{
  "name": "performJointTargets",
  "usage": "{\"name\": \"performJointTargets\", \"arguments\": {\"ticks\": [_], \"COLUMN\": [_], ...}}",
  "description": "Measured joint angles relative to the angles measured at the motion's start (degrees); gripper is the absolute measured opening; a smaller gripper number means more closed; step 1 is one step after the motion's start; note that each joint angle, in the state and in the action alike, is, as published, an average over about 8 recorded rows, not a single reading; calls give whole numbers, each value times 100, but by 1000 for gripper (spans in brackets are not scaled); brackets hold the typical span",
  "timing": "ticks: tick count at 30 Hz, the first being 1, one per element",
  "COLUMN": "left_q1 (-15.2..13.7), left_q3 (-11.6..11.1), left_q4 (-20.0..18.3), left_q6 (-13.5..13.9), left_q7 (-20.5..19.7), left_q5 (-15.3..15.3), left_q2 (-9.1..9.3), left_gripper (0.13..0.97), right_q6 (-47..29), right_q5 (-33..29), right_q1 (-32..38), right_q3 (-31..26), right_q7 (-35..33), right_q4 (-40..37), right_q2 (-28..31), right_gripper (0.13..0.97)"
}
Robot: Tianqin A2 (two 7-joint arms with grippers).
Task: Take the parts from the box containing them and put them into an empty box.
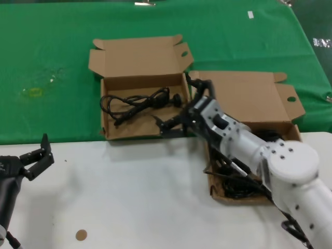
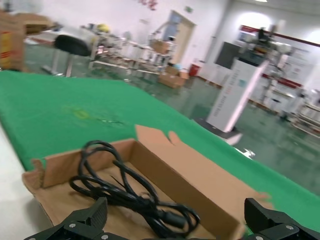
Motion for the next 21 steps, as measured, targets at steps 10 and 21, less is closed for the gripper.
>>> {"name": "performJointTargets", "arguments": {"ticks": [10, 21], "left_q1": [0, 0], "left_q3": [0, 0], "left_q4": [0, 0], "left_q6": [0, 0], "left_q7": [3, 2], "left_q5": [0, -1], "left_q2": [0, 0], "left_gripper": [942, 966], "right_q6": [622, 1313], "right_q5": [299, 632], "right_q1": [-1065, -2247], "right_q3": [519, 1097], "right_q7": [485, 1024], "right_q4": [1022, 2160], "right_q2": [191, 403], "right_gripper": [966, 966]}}
